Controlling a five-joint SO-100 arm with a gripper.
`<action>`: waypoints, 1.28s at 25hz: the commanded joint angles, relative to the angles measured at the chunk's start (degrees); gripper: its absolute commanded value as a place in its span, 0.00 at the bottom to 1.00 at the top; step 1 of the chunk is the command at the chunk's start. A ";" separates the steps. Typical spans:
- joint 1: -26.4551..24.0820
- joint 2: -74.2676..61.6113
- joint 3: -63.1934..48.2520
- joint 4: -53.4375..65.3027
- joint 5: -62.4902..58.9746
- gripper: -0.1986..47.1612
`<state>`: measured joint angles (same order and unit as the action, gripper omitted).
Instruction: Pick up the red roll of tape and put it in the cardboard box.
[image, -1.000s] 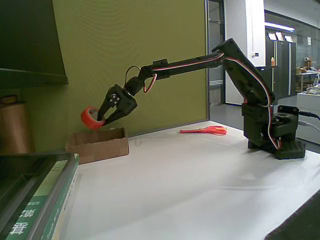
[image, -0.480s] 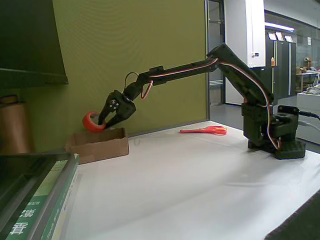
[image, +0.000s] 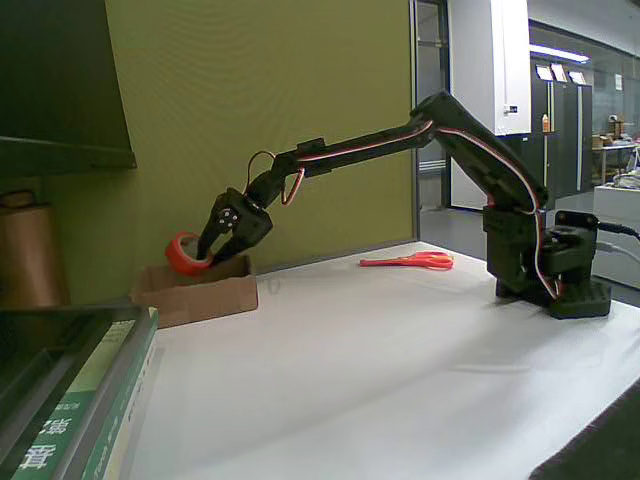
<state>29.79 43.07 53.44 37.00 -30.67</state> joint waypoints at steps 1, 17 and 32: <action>0.62 1.32 -1.58 0.97 -0.35 0.01; 0.44 1.58 -0.97 1.05 1.05 0.45; -0.44 9.32 -0.44 0.44 2.81 0.41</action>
<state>29.44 45.35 53.61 37.35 -27.51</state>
